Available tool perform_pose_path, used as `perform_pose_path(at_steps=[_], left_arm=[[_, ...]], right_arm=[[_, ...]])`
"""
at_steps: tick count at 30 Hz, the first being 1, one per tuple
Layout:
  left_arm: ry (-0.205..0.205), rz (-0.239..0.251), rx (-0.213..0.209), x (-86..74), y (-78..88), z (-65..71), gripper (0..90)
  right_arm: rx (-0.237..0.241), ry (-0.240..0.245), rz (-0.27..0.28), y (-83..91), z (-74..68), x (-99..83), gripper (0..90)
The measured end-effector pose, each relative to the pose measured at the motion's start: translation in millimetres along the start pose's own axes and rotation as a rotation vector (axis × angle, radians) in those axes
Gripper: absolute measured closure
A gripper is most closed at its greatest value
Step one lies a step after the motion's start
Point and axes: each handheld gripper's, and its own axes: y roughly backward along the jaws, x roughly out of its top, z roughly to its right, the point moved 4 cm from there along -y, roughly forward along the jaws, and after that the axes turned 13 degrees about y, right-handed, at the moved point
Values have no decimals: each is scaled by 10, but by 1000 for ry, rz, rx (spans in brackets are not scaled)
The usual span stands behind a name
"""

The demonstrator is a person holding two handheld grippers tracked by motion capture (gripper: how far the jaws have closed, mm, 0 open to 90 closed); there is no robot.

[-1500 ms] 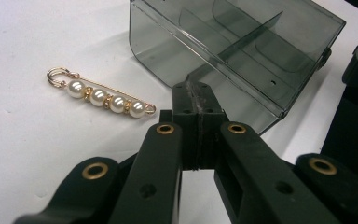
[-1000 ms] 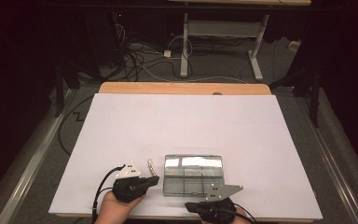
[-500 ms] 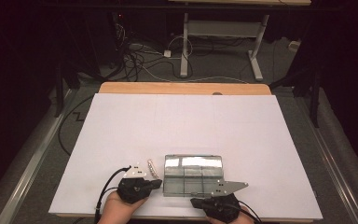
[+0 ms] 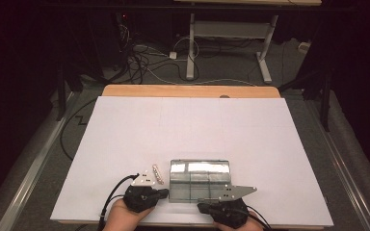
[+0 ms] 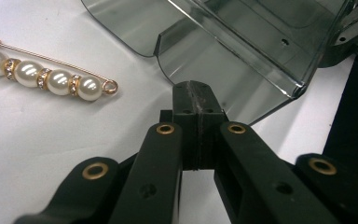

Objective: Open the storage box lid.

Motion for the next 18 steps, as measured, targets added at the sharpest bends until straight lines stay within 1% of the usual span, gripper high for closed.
perform_pose_path(at_steps=[4,9,10,18], left_arm=[[2,-1,-4,0,1,-3,871],[3,0,-6,1,0,-3,871],[3,0,-7,1,0,-4,871],[4,2,-13,7,2,-10,870]], right_arm=[[0,-7,1,2,-1,-2,900],[-1,-12,15,14,4,2,900],[-5,-17,25,25,11,10,900],[2,-23,35,37,8,19,900]])
